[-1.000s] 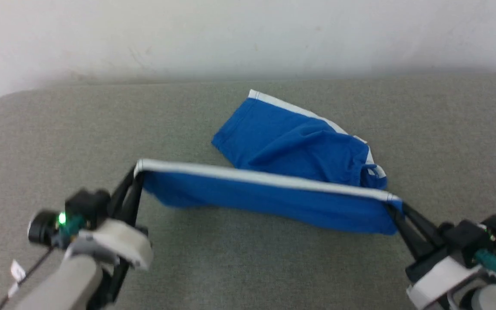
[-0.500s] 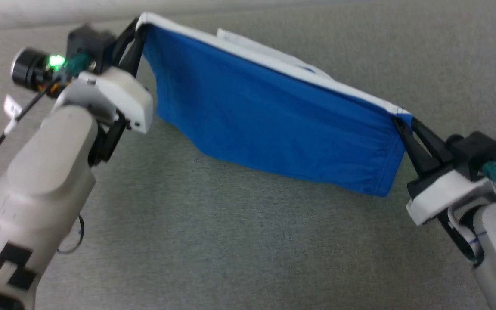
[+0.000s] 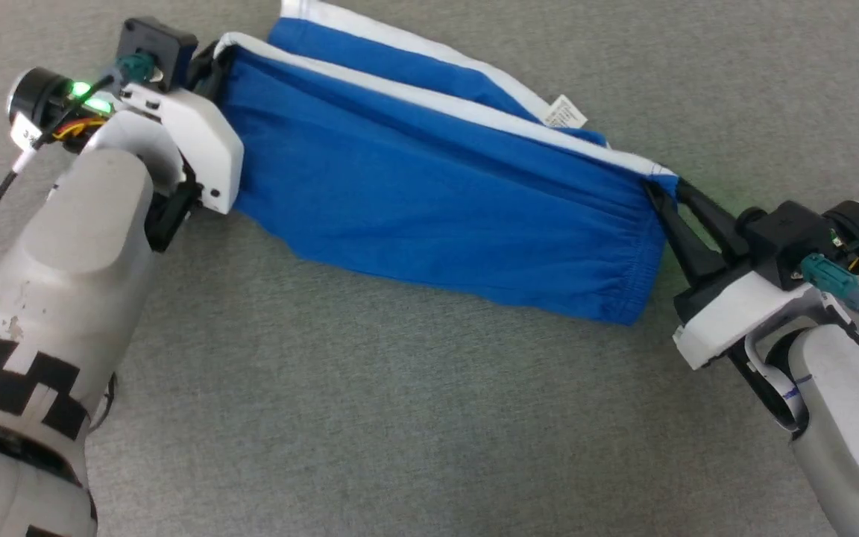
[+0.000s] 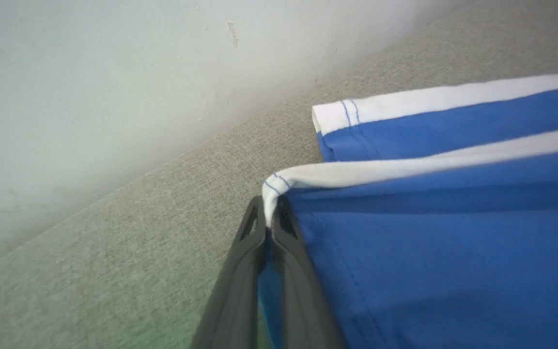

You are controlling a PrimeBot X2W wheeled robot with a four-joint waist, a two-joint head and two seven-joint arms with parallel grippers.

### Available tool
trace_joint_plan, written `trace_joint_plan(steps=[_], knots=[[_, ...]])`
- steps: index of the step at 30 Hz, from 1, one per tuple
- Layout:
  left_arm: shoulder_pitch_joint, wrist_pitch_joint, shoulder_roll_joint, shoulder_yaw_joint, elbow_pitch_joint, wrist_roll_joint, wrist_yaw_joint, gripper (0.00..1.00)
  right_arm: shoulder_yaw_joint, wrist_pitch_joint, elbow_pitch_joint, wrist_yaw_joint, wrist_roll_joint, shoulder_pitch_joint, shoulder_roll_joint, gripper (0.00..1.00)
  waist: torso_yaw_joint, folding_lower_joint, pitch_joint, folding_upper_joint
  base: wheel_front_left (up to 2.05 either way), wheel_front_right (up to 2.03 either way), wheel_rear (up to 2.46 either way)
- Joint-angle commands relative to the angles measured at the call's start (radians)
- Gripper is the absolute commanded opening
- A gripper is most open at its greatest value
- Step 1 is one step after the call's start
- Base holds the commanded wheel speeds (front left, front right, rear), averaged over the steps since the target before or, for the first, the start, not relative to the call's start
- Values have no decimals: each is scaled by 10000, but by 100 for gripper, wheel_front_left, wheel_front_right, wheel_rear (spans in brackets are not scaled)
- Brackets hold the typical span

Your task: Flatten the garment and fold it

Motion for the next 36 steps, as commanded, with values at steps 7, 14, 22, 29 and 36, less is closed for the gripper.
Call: trace_joint_plan(steps=[7,14,22,29,36], knots=[[-594,-634,-277,-392,794,264,-266,100,-752,-320,-806,-27,-145,554,138,100,187,0,-929,0,0,0,0],[-1343,587,-244,-1113,858,260,-449,100,-1425,-75,-1858,-27,-414,1560,200,100,344,0,-1709,0,0,0,0],[-1197,5443,566,-3179,-1483,-2336,-461,100,-1628,359,-2588,-27,-495,2152,328,100,108,0,-1825,0,0,0,0],[-1170,7494,1615,-4327,-2680,-3558,-462,100,-1351,499,-2490,-27,-411,1942,477,100,-324,0,-1342,0,0,0,0],[-666,8421,1768,-4767,-3006,-4107,-463,100,-1044,461,-1911,-27,-232,1358,450,100,-654,0,-1017,0,0,0,0]])
